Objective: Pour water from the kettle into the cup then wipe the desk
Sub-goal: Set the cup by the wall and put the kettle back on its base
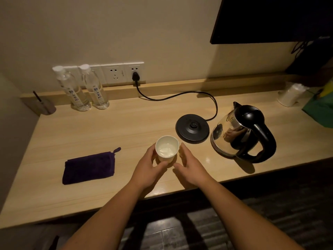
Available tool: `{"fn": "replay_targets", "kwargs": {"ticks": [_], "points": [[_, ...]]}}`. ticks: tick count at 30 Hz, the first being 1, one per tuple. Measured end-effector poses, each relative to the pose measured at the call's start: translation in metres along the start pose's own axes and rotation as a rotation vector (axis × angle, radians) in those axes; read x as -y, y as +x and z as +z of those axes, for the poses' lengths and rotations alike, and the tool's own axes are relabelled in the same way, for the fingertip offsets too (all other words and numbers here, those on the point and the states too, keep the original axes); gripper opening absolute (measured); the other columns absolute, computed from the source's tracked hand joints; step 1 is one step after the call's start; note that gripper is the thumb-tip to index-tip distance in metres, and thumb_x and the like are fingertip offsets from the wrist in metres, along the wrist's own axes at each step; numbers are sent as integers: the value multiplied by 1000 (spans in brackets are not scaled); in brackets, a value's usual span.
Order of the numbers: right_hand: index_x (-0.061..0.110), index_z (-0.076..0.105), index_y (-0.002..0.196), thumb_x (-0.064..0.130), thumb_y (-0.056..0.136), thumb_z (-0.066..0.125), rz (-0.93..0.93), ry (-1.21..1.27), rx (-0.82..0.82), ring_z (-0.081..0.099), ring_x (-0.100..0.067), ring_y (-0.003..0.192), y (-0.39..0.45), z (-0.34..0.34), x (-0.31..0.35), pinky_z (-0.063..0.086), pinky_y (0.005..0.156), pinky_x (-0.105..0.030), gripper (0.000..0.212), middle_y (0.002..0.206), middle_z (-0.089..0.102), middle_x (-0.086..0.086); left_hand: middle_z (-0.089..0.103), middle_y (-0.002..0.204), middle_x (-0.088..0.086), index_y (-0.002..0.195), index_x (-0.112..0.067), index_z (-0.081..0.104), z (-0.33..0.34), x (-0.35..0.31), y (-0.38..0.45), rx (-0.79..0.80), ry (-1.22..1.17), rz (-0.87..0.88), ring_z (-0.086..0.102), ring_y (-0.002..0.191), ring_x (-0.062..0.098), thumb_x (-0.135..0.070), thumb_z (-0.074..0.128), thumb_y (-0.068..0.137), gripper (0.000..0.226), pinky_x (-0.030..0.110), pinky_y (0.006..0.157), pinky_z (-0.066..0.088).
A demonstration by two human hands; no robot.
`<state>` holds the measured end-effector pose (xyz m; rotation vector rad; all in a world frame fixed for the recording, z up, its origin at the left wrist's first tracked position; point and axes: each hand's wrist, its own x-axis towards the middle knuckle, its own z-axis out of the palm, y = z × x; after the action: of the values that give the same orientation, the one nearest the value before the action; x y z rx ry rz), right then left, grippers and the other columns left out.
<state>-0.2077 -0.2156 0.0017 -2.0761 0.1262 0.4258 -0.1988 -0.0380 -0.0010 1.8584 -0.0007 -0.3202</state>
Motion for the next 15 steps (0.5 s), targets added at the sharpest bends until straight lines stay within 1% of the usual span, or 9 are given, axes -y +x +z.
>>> {"fn": "replay_targets", "kwargs": {"ticks": [1,2,4,7,9,10,13,15], "points": [[40,11,150,31,86,64,-11,48,7,29,-14,141,3,2,3,32,112,-42,83,157,28,8,46,115,-40,130,-48,37,-1,1,1,-3,3,-6,45,104,-23,-18,72,86,64,-1,73,38],[42,17,148,31,84,65,-20,82,7,35,-13,138,5,4,6,35,110,-41,81,152,36,10,46,115,-41,130,-49,37,-2,0,1,-4,4,-10,45,104,-22,-17,71,87,63,1,73,38],[39,28,145,30,84,66,-32,114,-14,44,-12,130,7,7,12,41,104,-36,72,141,47,10,48,118,-35,134,-46,40,-3,1,4,-11,5,-12,47,108,-13,-17,69,88,62,3,77,36],[31,36,141,21,86,67,-48,134,-41,48,-9,118,9,11,20,40,90,-20,63,126,52,11,50,124,-25,138,-40,41,-4,3,4,-27,-15,-7,46,116,-3,-19,68,89,60,10,84,36],[29,37,140,18,87,66,-45,145,-54,48,-6,114,11,14,25,38,83,-15,62,123,52,12,50,125,-23,139,-41,41,-9,2,6,-40,-26,-23,46,116,0,-21,68,90,59,16,86,37],[29,37,141,17,87,66,-46,149,-62,49,-7,114,13,15,29,39,84,-16,62,124,53,11,50,124,-23,138,-41,41,-13,0,8,-41,-20,-22,46,116,1,-20,67,91,57,15,84,37],[29,36,142,14,87,64,-70,140,-73,51,-11,120,29,18,42,43,93,-24,63,132,54,6,49,118,-26,135,-41,40,-29,-4,21,-44,12,6,45,114,-2,-15,64,92,56,8,78,36],[30,37,141,14,87,63,-86,145,-73,51,-11,121,45,20,50,44,97,-28,63,133,54,7,50,121,-23,139,-38,39,-41,-6,34,-53,43,9,45,117,0,-15,64,92,57,10,82,36]]}}
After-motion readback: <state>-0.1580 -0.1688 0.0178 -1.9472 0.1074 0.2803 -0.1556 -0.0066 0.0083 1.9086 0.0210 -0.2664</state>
